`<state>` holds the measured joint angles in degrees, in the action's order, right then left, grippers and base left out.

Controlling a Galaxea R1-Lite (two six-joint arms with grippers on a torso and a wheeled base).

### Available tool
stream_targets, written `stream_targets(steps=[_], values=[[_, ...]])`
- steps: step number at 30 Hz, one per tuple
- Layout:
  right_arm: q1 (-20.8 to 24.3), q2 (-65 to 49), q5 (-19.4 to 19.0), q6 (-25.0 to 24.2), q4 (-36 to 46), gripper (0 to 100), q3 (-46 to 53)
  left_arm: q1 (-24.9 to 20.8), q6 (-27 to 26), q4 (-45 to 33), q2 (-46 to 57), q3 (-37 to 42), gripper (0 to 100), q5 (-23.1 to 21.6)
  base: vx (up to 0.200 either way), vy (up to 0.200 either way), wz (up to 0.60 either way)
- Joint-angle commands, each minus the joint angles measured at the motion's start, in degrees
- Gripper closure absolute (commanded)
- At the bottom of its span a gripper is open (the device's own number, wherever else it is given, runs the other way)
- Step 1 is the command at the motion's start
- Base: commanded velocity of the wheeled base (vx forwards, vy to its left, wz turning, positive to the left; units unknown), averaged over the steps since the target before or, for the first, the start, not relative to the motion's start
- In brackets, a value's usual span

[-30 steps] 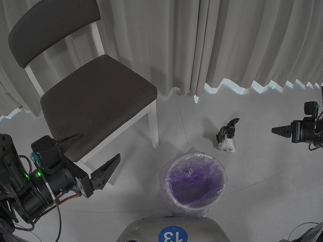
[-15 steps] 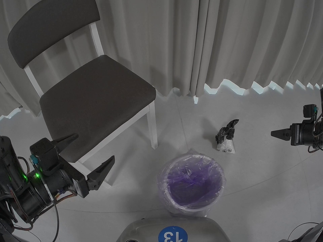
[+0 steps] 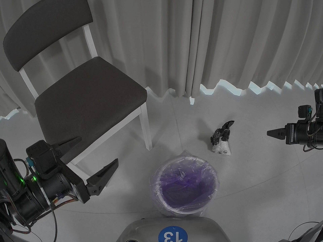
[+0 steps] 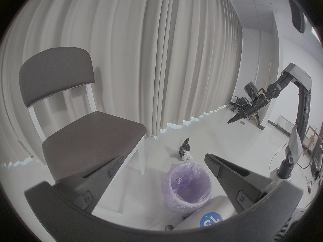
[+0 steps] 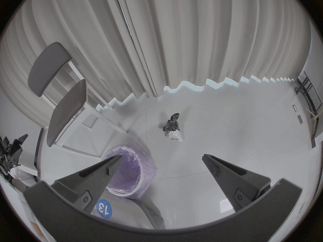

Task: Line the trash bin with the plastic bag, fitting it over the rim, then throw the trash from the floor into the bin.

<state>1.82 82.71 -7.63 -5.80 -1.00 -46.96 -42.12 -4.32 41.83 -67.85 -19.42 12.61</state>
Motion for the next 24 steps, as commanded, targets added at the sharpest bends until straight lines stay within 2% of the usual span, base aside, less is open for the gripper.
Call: stream_targets(steps=[1, 8, 18, 24], values=[[0.03, 1.13, -0.02, 0.00, -0.32, 0, 0.64, 1.34, -0.43, 0.27, -0.17, 0.61, 0, 0.05, 0.000, -0.200, 0.00], [-0.06, 1.13, -0.02, 0.00, -0.41, 0, 1.08, 1.86, -1.49, 0.27, -0.09, 0.52, 0, -0.39, 0.000, -0.200, 0.00], [-0.50, 2.80, -0.19, 0.00, -0.76, 0, 0.82, 1.86, -1.13, 0.27, 0.18, 0.61, 0, -0.39, 0.000, 0.000, 0.00], [-2.96, 7.55, -1.33, 1.06, -5.50, 0, -0.68, 1.86, -0.96, 0.36, 1.23, 0.52, 0, -0.48, 0.000, 0.000, 0.00]])
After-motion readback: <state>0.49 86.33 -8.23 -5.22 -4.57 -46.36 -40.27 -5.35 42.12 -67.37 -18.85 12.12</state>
